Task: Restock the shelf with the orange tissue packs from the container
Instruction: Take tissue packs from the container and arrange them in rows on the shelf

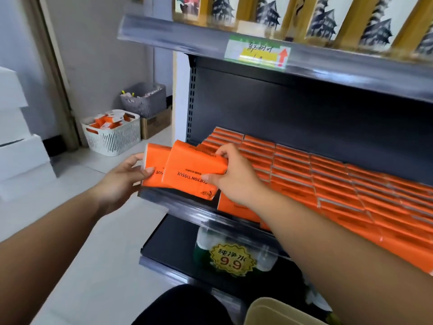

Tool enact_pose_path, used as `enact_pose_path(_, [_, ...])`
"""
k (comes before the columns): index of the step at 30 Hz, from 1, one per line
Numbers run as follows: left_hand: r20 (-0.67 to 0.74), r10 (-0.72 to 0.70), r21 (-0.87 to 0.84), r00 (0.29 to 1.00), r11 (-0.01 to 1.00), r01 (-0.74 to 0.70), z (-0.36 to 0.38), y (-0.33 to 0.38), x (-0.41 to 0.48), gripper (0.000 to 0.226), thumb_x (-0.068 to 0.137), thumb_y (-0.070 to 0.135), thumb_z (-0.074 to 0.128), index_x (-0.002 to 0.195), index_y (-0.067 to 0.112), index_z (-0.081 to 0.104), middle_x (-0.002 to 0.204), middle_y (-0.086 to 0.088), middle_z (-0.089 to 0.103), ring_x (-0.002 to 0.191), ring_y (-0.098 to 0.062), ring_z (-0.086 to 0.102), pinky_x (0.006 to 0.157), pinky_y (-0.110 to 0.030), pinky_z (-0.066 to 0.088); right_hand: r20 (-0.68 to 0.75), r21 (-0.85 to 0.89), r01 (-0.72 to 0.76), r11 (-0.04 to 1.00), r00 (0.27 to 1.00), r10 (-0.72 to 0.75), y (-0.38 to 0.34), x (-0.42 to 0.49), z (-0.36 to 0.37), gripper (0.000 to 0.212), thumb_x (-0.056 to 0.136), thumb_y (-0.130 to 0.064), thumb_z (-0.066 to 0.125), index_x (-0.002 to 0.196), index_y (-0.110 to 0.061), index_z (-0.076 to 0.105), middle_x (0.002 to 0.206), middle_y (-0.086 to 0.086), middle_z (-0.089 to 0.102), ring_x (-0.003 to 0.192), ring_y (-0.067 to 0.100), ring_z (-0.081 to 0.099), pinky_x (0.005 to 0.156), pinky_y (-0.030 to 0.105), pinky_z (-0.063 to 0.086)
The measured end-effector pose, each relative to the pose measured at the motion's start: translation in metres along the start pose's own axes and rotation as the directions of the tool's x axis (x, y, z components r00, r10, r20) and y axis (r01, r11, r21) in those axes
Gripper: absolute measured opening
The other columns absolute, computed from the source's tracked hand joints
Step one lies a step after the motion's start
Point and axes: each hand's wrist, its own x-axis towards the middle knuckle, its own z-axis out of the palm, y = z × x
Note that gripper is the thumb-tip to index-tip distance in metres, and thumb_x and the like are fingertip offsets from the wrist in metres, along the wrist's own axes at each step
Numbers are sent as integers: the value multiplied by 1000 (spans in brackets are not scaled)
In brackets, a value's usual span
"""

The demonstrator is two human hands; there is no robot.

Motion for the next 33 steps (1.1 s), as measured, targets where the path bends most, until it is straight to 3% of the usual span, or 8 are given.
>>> enact_pose_path(9, [37,-80,385,996,921,60,17,-23,34,24,98,3,49,120,10,47,93,-11,66,72,-11,66,62,-17,52,61,-51,-36,998,997,39,19,-8,15,48,79,-24,80,107,-23,41,106,-5,52,90,13,52,65,20,39])
enact_pose_path(13, [-95,-135,540,986,825,165,35,-28,48,19,92,23,47,108,35,48,98,0,61,104,-25,52,96,-38,41,105,-85,-26,996,994,35,25,-14,17,48,80,-24,78,107,-25,39,111,-4,52,95,16,53,73,26,42])
enact_pose_path(15, [-166,-140,528,976,823,208,51,-24,51,14,93,25,37,93,28,50,76,-7,54,91,-28,51,92,-32,39,104,-109,-1,994,994,13,23,-14,17,47,81,-24,78,108,-25,39,108,-4,52,91,14,52,73,28,42])
enact_pose_path(17, [48,-125,346,991,933,101,59,-22,48,38,95,10,54,60,22,44,46,-5,42,51,-17,52,59,-15,48,97,-142,37,989,995,-24,20,-11,17,47,81,-24,77,109,-23,39,101,-7,49,80,8,48,66,24,38])
enact_pose_path(20, [44,-78,226,996,972,66,54,-22,56,49,27,17,100,39,19,52,40,7,46,37,-3,47,47,-14,48,78,-164,66,984,996,-54,17,-5,17,47,82,-22,77,113,-20,42,99,-8,48,77,8,45,61,23,33])
enact_pose_path(24, [-92,43,411,995,912,-2,37,-34,62,21,89,-3,63,102,13,62,91,0,62,82,-10,58,78,-25,53,54,-155,70,985,997,-62,16,1,22,49,84,-22,74,122,-20,43,120,-4,51,99,11,47,79,24,35])
enact_pose_path(28, [-191,-27,107,981,993,48,27,-24,63,21,100,22,48,112,15,64,92,-2,71,87,-26,66,76,-37,53,47,-211,69,975,997,-60,15,3,29,49,86,-21,72,125,-21,43,132,-2,48,113,15,50,87,23,36])
enact_pose_path(33, [87,-49,38,995,998,46,10,-19,49,39,83,27,50,120,17,62,114,-8,70,105,-30,67,95,-48,48,28,-256,22,967,1000,-15,12,8,37,50,84,-23,74,124,-20,44,130,0,47,109,17,51,84,24,39])
